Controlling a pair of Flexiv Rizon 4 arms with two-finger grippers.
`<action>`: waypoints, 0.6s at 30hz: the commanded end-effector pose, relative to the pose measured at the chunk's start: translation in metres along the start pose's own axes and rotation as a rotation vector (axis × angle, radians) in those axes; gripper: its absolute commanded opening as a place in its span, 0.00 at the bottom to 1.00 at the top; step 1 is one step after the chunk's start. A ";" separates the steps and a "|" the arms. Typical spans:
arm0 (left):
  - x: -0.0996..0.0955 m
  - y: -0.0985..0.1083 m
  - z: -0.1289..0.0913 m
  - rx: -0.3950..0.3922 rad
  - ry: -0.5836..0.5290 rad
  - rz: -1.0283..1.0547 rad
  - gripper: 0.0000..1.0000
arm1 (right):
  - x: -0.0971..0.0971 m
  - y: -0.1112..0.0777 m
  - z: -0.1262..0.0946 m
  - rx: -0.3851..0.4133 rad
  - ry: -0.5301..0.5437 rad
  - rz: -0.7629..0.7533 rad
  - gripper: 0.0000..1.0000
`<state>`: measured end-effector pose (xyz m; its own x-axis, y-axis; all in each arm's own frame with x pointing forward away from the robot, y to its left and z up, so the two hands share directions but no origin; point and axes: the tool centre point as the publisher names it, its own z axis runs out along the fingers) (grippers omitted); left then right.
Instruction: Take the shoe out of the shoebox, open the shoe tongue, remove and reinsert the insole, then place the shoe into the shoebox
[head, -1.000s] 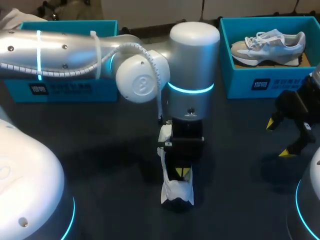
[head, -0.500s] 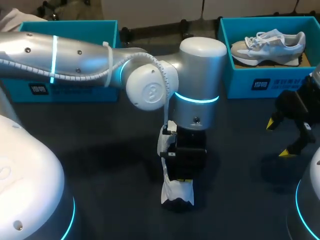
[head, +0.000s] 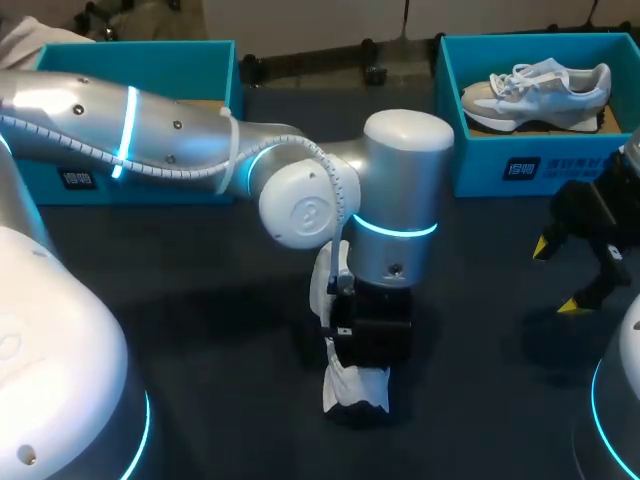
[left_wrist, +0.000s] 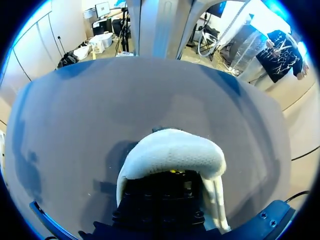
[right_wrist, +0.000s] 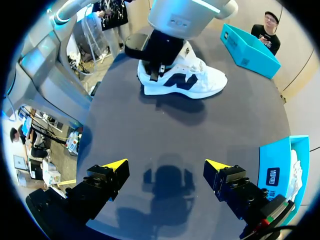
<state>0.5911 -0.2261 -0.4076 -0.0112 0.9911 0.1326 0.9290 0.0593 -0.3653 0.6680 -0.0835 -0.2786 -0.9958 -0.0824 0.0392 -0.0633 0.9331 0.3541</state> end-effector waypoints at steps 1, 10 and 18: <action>0.007 -0.004 -0.001 -0.031 -0.014 -0.001 0.00 | 0.000 0.000 0.001 0.003 0.000 0.000 1.00; 0.017 -0.019 -0.036 -0.074 -0.026 0.003 0.00 | 0.000 0.000 0.001 0.003 0.000 0.000 1.00; 0.016 -0.015 -0.017 -0.003 0.041 -0.014 0.00 | 0.000 0.000 0.001 0.003 0.000 0.000 1.00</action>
<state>0.5792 -0.2072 -0.3694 -0.0146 0.9867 0.1620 0.9384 0.0695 -0.3385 0.6680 -0.0834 -0.2786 -0.9958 -0.0825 0.0392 -0.0633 0.9331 0.3541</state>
